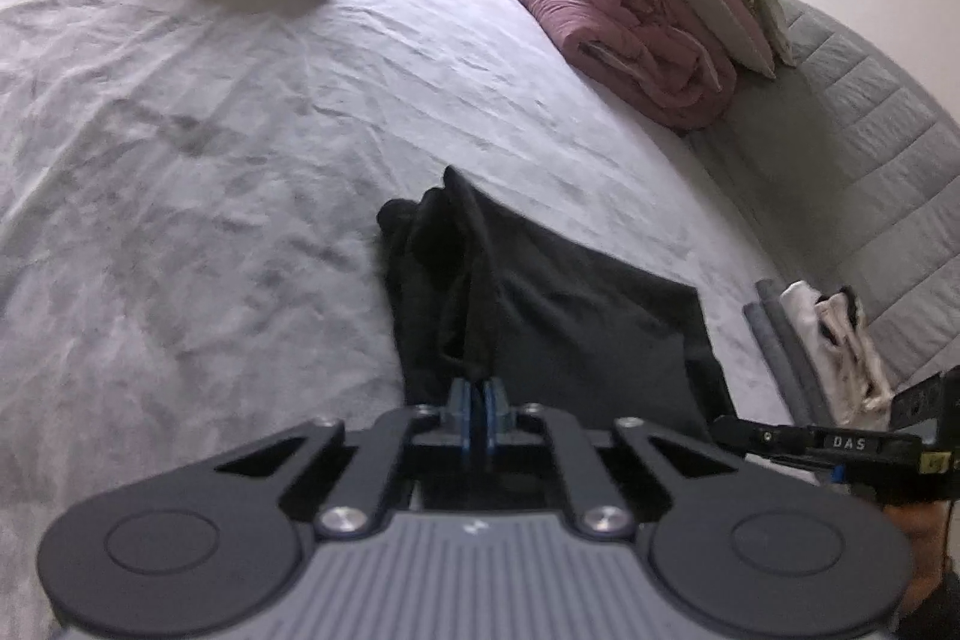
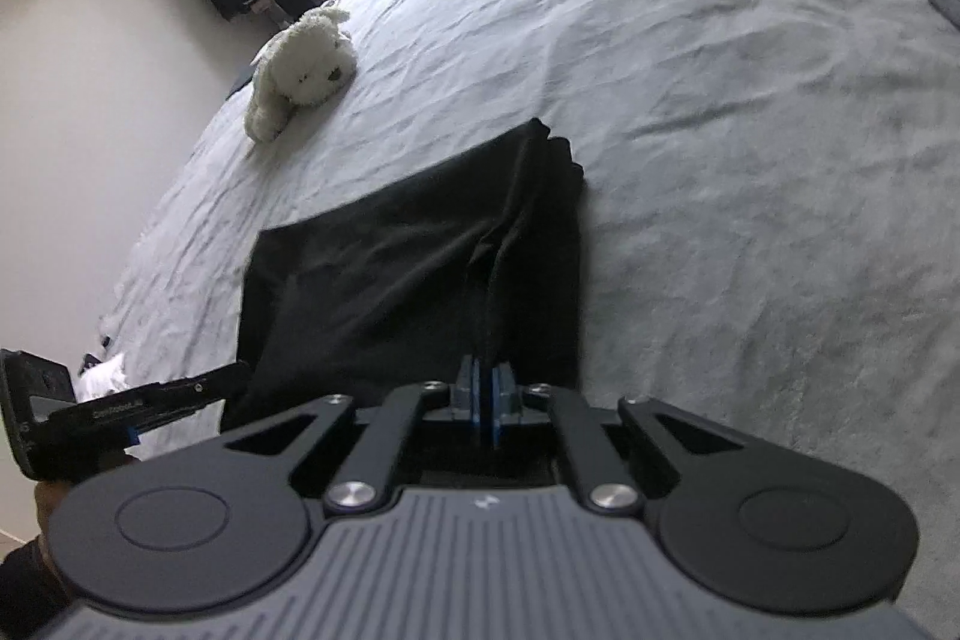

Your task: Fold clothes

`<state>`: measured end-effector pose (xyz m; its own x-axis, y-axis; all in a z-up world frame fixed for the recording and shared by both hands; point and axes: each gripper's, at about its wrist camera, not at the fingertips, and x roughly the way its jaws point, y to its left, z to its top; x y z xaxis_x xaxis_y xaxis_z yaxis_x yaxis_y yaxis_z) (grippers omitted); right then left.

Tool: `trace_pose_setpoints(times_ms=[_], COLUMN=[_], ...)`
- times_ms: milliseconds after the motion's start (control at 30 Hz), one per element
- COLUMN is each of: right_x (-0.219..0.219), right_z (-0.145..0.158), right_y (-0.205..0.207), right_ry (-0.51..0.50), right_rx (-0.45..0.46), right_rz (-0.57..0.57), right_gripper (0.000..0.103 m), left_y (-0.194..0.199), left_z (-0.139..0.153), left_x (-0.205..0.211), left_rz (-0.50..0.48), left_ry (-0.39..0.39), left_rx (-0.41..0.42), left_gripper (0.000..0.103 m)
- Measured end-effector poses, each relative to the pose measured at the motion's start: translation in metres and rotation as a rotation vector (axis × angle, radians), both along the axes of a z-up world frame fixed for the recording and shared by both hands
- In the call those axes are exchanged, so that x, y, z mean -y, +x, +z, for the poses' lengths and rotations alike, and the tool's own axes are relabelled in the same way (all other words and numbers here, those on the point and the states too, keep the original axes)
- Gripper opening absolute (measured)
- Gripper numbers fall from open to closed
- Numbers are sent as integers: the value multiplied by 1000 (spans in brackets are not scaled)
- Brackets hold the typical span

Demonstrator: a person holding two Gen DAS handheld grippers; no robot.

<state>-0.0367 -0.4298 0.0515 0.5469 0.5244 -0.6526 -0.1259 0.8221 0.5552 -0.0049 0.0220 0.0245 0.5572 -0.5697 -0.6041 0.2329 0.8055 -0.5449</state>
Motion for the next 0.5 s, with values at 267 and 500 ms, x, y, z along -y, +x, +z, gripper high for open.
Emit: trace_pose_setpoints(times_ms=[267,500], right_x=[3,5], right_z=[-8,-3], right_y=[5,1], right_ry=[43,71], right_rx=[-29,-22], right_rz=[-1,-7], right_gripper=[15,37], left_y=[8,2], left_z=[-8,-7], left_x=[-9,0], left_rz=[22,-7], left_ry=[-64,-62], left_rx=[-55,-38], left_gripper=[16,44])
